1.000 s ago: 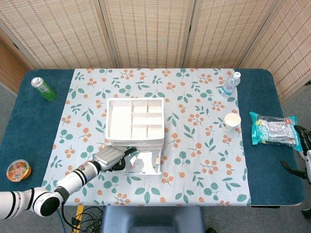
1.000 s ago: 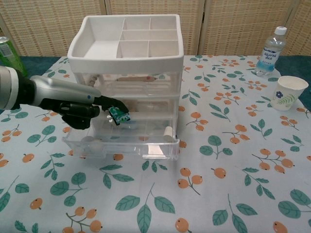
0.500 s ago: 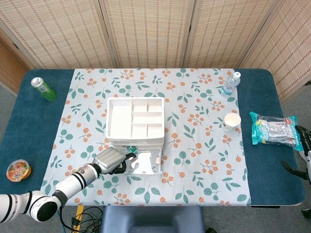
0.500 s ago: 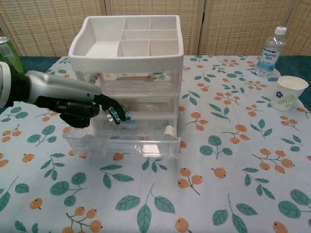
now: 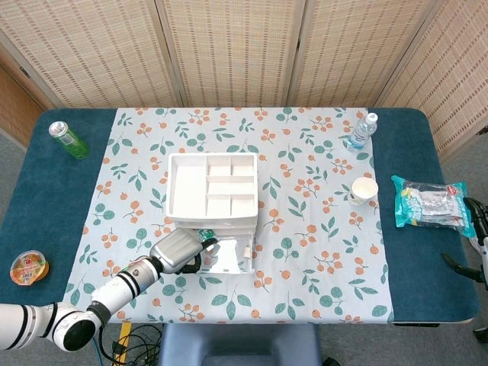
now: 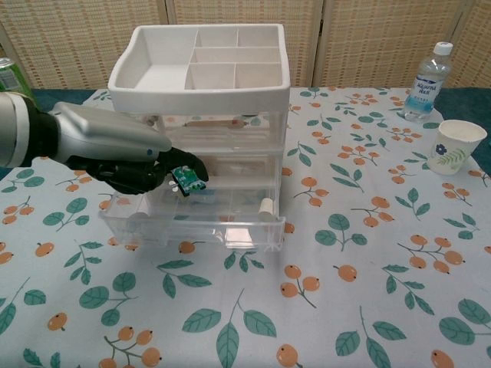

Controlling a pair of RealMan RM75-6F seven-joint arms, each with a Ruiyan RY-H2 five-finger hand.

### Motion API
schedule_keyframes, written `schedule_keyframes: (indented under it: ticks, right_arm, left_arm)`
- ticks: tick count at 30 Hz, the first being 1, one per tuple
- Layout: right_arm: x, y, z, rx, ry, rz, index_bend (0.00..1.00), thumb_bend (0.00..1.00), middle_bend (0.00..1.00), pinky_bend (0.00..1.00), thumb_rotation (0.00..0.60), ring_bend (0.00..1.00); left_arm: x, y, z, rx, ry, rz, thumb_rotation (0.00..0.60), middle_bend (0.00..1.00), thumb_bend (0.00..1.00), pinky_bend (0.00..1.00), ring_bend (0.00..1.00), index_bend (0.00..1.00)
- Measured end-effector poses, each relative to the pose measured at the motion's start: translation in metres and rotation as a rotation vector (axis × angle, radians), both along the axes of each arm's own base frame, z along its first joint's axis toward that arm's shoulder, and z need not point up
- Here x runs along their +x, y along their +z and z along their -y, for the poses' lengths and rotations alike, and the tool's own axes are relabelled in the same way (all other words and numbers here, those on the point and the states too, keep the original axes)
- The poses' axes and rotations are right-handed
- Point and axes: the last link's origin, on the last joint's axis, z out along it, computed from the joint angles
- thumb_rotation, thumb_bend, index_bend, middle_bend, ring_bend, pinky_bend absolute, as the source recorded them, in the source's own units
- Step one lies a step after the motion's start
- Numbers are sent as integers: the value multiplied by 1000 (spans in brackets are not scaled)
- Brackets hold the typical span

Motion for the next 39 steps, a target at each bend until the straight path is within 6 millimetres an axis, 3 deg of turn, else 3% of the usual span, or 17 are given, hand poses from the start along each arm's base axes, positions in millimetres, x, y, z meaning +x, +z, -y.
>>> schedule_keyframes:
  ticks: [18,29,39]
  right_arm:
    - [-4,0,-2,1,-10,6,0,187,86,245,600,223]
    - [-5,0,-2,0,-10,8,0,187,86,245,600,223]
    - [-4,0,-2,0,-9,9,0,187,86,245,600,223]
  left_arm:
    - [4,-11,-9,74,-22,-99,0,962,866,1000,1000,121]
    - [9,-12,1,53,-36,-105,0,962,866,1000,1000,198]
    - [16,-6,15,29,-84,-62,0,962,866,1000,1000,201]
